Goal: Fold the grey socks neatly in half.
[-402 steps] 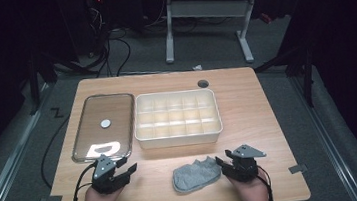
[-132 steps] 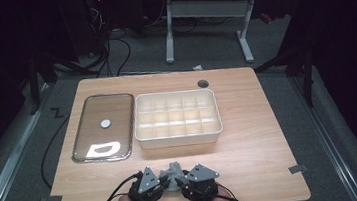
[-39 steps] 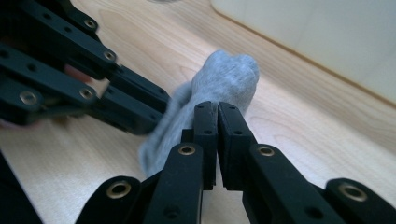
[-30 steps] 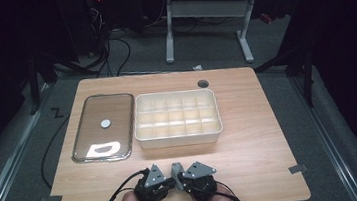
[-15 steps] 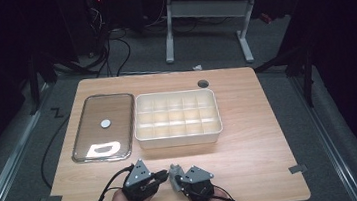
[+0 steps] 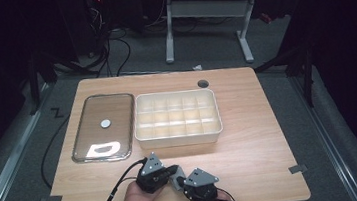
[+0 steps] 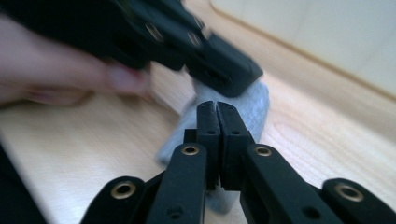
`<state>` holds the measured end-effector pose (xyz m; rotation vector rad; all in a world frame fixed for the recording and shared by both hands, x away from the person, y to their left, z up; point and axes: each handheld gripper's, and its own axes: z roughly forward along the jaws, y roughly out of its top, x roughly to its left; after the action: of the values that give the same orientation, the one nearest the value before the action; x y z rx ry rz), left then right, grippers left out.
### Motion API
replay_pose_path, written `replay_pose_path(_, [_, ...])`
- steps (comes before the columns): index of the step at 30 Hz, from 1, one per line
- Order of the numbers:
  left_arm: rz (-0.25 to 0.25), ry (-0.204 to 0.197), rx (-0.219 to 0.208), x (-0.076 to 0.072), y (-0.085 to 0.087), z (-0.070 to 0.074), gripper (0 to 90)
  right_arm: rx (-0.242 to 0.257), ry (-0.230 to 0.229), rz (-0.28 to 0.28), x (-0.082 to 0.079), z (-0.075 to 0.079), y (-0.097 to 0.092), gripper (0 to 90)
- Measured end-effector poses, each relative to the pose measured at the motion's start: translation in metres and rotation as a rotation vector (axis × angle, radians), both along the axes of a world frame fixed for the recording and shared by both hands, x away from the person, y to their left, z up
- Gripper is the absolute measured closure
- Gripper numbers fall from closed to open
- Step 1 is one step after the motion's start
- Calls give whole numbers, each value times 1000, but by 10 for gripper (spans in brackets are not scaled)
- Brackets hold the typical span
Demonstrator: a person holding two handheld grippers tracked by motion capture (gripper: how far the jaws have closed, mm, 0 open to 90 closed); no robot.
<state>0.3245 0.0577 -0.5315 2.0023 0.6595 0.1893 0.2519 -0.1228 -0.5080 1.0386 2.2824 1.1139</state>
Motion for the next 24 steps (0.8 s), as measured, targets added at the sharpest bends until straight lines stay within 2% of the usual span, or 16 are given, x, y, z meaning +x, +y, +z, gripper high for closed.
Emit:
replay_pose_path(1, [0,-2,1,0,0,0,900,8,-8,13,-4,3,0,891])
replay_pose_path(2, [-2,2,0,0,0,0,900,3,4,20,-6,2,2,891])
replay_pose_path(5, [-6,-2,3,0,0,0,900,-36,55,35,-6,-12,6,900])
replay_pose_path(6, [-6,-8,7,-1,0,0,900,-6,57,28,-7,-16,4,900])
replay_pose_path(8, [-10,-3,8,0,0,0,900,18,67,21,-7,-17,2,900])
replay_pose_path(15, [-15,15,-5,2,2,-1,900,6,77,36,-7,-18,2,900])
replay_pose_path(19, [-11,0,3,0,1,0,899,7,79,36,-8,-19,2,900])
replay_pose_path(24, [-2,-46,36,-5,-2,0,899,-1,85,46,-8,-20,1,900])
